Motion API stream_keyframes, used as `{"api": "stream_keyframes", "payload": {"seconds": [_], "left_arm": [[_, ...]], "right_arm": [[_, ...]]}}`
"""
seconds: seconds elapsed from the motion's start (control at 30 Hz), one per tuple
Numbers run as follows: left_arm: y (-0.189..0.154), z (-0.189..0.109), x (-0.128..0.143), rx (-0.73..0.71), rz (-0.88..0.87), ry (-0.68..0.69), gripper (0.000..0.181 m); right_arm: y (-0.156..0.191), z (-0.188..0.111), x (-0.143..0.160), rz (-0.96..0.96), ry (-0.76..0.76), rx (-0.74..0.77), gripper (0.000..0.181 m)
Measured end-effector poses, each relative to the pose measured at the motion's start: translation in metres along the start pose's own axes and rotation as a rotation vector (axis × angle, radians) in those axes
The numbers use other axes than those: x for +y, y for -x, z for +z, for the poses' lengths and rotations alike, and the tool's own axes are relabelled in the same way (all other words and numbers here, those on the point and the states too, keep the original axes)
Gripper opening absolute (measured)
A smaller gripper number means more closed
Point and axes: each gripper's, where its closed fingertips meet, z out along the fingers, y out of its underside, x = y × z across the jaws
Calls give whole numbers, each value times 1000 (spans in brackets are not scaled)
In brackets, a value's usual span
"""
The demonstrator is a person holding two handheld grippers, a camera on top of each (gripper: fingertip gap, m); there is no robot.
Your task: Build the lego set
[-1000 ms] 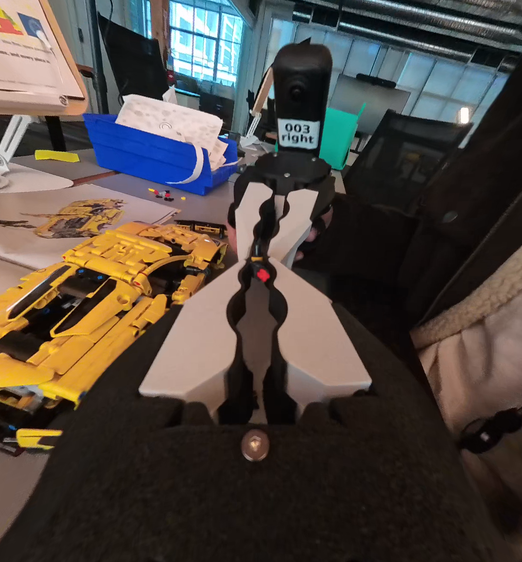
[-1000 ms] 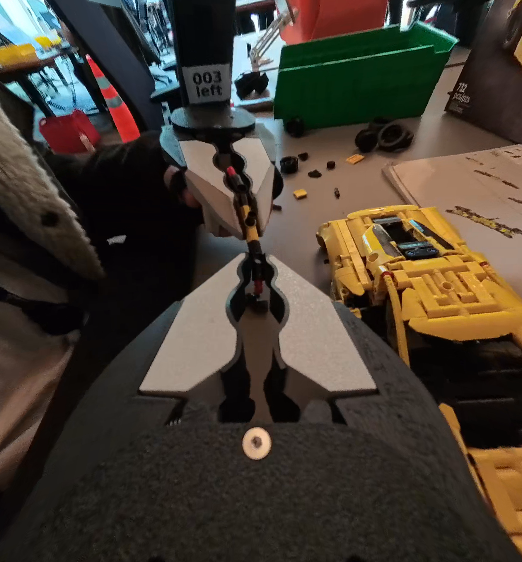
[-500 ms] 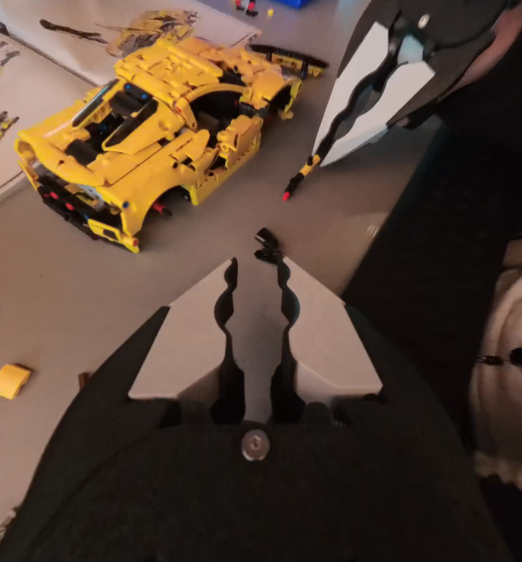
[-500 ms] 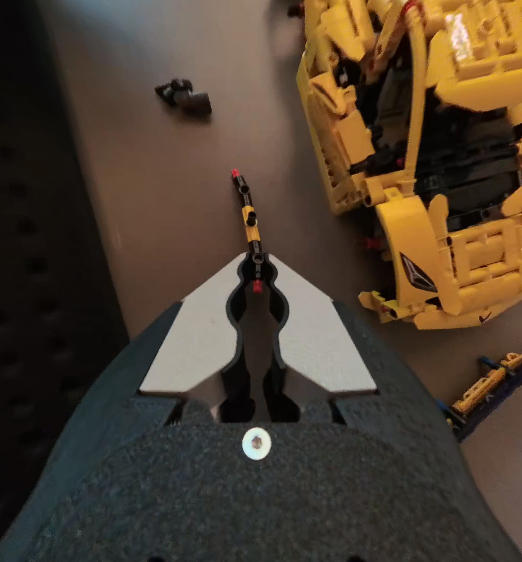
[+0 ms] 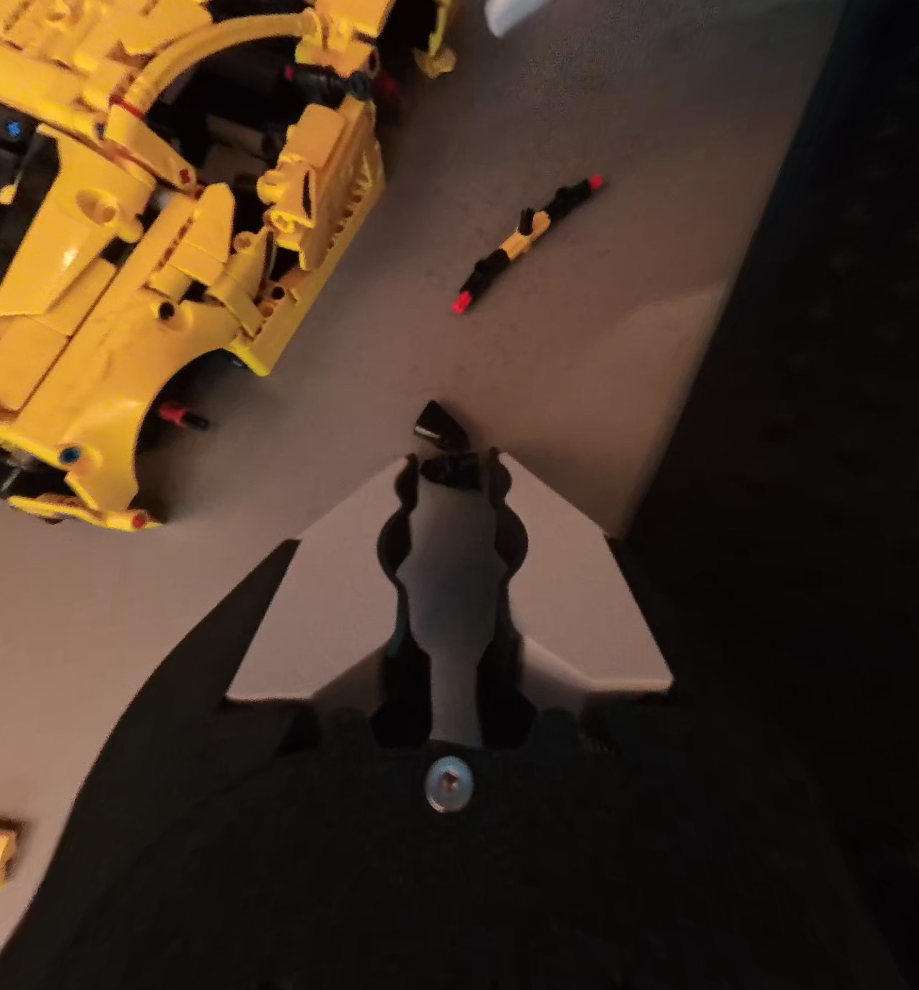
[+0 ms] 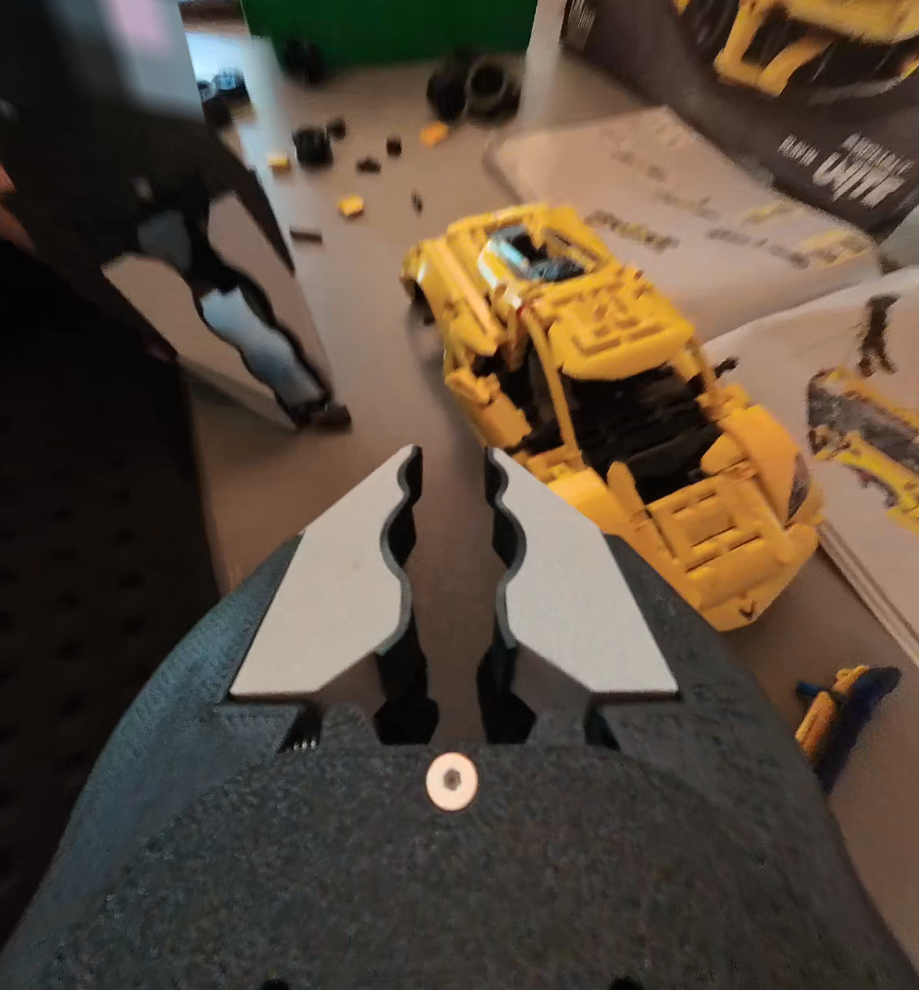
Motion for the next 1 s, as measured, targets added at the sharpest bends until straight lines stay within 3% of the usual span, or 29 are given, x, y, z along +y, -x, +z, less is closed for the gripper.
{"api": "stream_keyframes", "payload": {"seconds": [0.13,0.27,0.33,0.43,0.53,0.73,0.83,0.9,1.0], "left_arm": [[4,-4,1,-11,-14,6,18],[32,-39,-26,-122,-39,-165,15],[42,-63,-56,-197,14,-321,15],[45,-86,-84,-288,138,-427,15],[46,-93,-90,-358,265,-417,15],[47,-85,-92,-350,363,-407,15],[59,-83,-90,-352,255,-456,16],[75,-89,-91,-330,63,-565,20],[76,-88,-94,-139,-202,-731,22]], "right_arm": [[-8,-12,-46,15,-139,34,19],[10,0,-88,132,-222,-159,23],[18,27,-87,237,-168,-260,25],[40,56,-89,431,-84,-501,30],[53,59,-98,568,-66,-695,27],[60,64,-100,644,-59,-812,8],[46,69,-97,673,-76,-763,7],[29,66,-100,756,-132,-749,7],[15,66,-98,902,-170,-762,6]]}}
